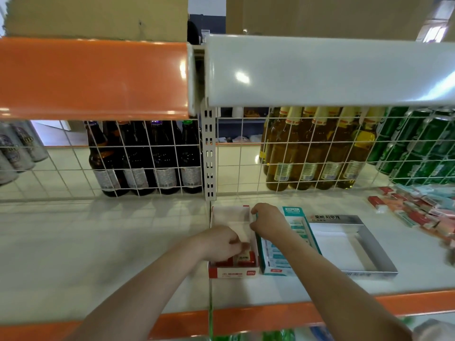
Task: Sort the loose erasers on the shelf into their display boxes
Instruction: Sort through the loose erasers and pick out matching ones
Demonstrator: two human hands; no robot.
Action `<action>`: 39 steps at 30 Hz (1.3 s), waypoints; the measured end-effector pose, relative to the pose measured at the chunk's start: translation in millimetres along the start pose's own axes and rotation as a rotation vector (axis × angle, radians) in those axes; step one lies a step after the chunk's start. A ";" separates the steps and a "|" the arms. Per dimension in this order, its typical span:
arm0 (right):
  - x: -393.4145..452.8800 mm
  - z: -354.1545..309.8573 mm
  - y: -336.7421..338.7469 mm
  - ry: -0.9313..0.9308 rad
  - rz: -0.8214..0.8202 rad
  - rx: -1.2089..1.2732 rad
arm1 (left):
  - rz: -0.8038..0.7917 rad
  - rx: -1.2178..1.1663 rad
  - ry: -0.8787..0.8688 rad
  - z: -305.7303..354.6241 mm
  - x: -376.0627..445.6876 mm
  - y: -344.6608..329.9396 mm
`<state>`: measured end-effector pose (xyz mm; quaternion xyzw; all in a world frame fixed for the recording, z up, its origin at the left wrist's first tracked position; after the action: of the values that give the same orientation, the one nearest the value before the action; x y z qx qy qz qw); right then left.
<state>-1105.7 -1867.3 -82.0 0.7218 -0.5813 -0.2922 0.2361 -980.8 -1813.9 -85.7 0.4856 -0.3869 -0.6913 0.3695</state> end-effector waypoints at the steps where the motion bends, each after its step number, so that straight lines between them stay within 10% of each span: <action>1: -0.2 -0.2 0.5 -0.002 -0.003 0.000 | -0.007 0.006 -0.020 -0.3 -2.7 -2.3; 15: -13.9 8.4 11.5 0.062 -0.002 0.008 | 0.022 0.023 -0.001 13.9 -8.3 -16.8; 24: -23.4 48.9 62.5 0.033 0.100 -0.001 | 0.385 -0.043 -0.035 59.6 1.5 11.0; 39: -38.7 196.6 221.3 -0.096 0.195 -0.072 | 0.315 0.178 -0.204 224.3 90.6 16.6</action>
<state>-1403.7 -1876.8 -66.8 0.6382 -0.6485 -0.3227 0.2608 -1216.4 -1861.8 -54.5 0.3774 -0.5528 -0.6338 0.3877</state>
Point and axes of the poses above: each hand's wrist, its own x-axis towards the middle knuckle, its own y-axis out of the back of the hand, z = x × y, the point moved 2 cm from there along x, towards the middle knuckle, and after that the axes turned 15 degrees about x, right-handed, at the moved point
